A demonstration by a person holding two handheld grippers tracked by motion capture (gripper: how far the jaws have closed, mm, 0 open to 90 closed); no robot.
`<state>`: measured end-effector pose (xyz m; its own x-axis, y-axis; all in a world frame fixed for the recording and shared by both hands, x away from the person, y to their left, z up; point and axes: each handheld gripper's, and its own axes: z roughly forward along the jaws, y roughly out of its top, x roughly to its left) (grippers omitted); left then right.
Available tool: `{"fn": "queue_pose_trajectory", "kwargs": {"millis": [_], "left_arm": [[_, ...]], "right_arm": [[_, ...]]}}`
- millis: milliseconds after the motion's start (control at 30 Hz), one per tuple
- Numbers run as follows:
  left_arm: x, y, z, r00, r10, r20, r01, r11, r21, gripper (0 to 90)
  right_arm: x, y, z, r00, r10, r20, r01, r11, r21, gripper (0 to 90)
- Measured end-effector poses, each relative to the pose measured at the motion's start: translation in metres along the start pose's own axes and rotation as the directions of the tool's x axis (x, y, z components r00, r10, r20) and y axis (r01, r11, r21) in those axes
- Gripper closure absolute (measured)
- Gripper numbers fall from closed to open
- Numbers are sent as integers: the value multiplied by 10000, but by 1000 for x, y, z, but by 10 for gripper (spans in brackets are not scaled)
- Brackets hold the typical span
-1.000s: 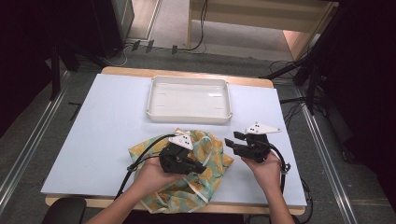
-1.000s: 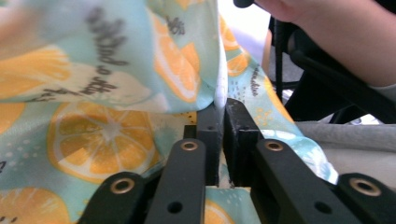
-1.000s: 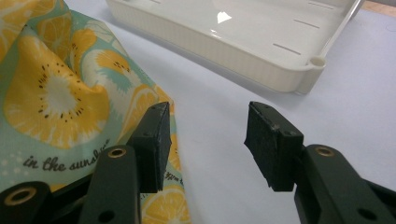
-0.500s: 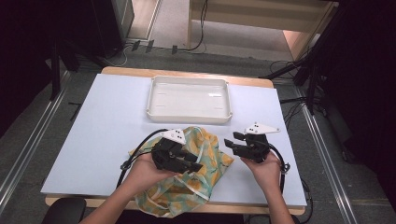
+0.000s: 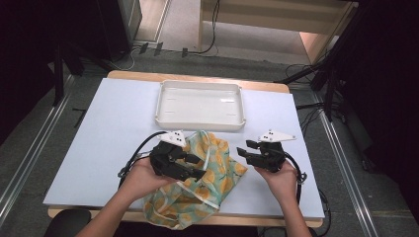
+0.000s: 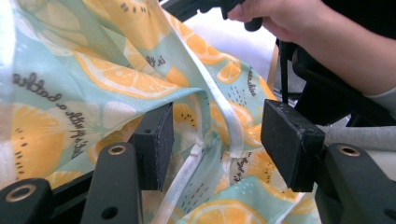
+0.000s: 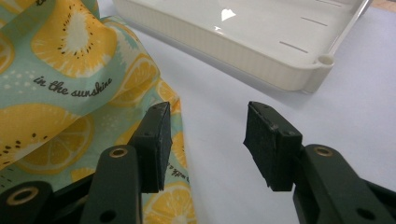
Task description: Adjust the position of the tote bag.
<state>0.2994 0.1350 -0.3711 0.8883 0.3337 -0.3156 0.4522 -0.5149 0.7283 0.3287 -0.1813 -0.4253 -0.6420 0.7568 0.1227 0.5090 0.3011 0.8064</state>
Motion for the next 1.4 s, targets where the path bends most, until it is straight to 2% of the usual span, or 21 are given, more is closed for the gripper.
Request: {"fn": "queue_pose_trajectory", "kwargs": {"millis": [167,400,567,700,767,867,900,1100,1267,1400], "left_arm": [[2,1,-10,9999,-120,3,120,9999,-90,437],[5,0,-28,9997,-260,-26,259,9990,-363,431],[15,-3,-45,9981,-557,-245,540,9962,-678,432],[19,-5,-53,9973,-520,-526,476,9956,-811,433],[26,-7,-59,9967,-459,-675,406,9961,-784,432],[31,-8,-62,9957,-585,-724,520,9948,-878,433],[36,-10,-65,9942,-649,-854,578,9948,-838,434],[47,-17,-74,9902,-797,-1145,703,9939,-846,435],[56,-22,-79,9885,-1037,-1099,930,9907,-989,433],[62,-26,-81,9866,-1137,-1172,1017,9894,-1037,415]], "right_arm": [[4,4,-3,10000,41,55,-41,9999,107,522],[14,12,-12,9998,-21,-173,22,10000,62,523],[19,17,-18,9995,-40,-316,39,10000,-51,537],[20,21,-22,9993,10,-380,-14,9999,-115,542],[19,23,-23,9992,-42,-393,40,10000,-50,549],[18,26,-26,9989,-14,-468,14,10000,-7,553],[18,28,-27,9986,-7,-532,5,10000,-24,558],[23,35,-27,9974,-76,-721,85,9999,127,567],[31,47,-25,9958,-385,-835,407,9989,245,564],[37,57,-19,9947,-424,-936,467,9980,435,563]]}}
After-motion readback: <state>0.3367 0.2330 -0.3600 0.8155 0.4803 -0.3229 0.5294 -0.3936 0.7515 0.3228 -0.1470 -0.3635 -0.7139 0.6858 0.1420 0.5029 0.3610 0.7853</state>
